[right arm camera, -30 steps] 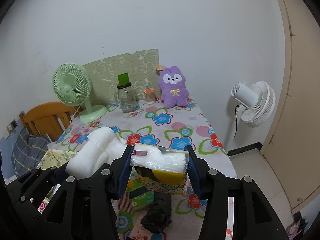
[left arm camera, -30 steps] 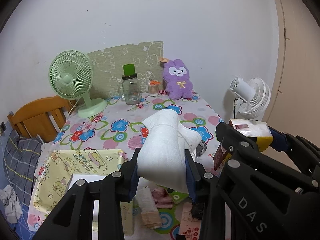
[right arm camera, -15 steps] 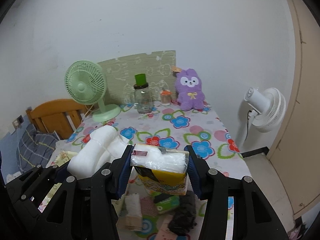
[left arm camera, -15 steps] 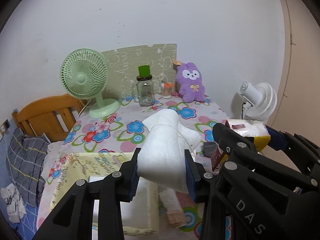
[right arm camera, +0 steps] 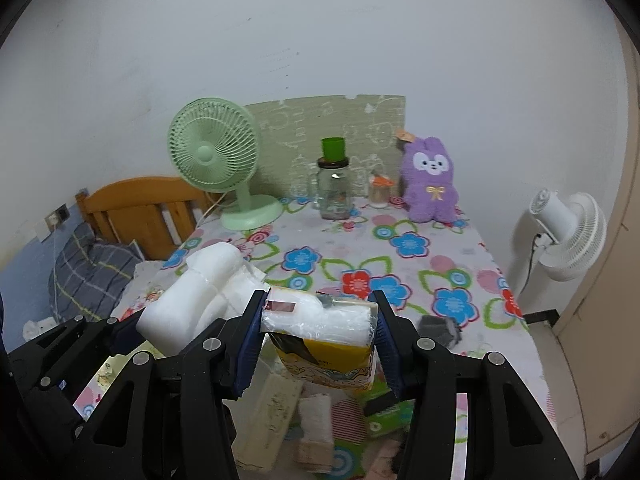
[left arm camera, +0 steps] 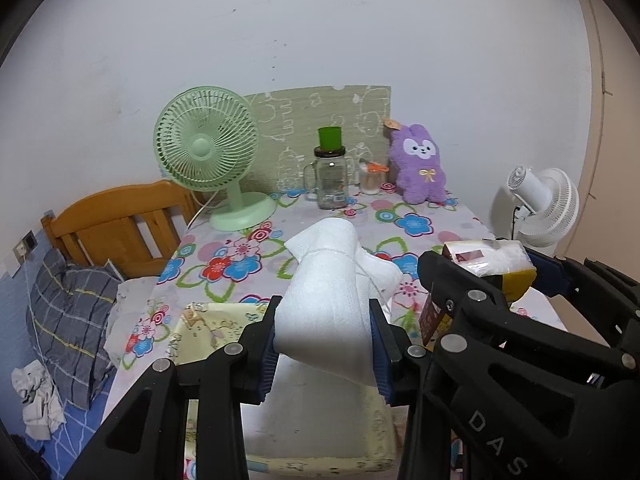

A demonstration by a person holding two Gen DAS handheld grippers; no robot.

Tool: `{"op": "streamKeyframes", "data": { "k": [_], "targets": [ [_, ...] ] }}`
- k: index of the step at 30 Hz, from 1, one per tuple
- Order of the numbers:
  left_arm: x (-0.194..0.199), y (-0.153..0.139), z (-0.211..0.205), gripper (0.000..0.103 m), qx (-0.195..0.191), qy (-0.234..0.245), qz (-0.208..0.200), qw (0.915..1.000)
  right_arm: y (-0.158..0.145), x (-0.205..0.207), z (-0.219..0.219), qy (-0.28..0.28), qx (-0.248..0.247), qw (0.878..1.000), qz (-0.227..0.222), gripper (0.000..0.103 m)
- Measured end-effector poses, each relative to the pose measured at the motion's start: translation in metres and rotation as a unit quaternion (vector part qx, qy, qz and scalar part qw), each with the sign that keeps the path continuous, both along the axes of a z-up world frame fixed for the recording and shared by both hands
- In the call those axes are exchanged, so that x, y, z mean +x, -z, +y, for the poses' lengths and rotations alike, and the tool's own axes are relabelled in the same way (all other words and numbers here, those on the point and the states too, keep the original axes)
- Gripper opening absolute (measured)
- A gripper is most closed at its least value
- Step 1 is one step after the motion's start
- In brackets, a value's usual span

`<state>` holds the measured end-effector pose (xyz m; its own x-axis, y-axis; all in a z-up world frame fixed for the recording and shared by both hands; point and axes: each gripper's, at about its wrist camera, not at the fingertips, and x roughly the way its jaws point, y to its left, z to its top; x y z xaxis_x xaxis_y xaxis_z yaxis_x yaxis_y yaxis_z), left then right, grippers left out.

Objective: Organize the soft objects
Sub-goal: 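Carry the tissue pack with the right tool while the left carries the cloth to the box, then release the tissue pack into the box while the left tool releases the cloth inside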

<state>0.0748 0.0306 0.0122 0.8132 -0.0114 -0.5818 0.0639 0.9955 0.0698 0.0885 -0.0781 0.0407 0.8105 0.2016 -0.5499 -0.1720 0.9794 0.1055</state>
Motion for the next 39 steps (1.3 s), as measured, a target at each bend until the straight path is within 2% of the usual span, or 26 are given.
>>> {"op": "streamKeyframes", "data": {
  "k": [21, 39],
  "targets": [
    [0.018, 0.029, 0.065, 0.040, -0.008, -0.033, 0.040, 0.9986, 0.025, 0.026, 0.069, -0.066, 0.003, 0.997, 0.039, 0.054],
    [0.032, 0.078, 0.095, 0.040, -0.017, -0.041, 0.108, 0.9932, 0.074, 0.043, 0.108, -0.091, -0.026, 0.989, 0.111, 0.054]
  ]
}}
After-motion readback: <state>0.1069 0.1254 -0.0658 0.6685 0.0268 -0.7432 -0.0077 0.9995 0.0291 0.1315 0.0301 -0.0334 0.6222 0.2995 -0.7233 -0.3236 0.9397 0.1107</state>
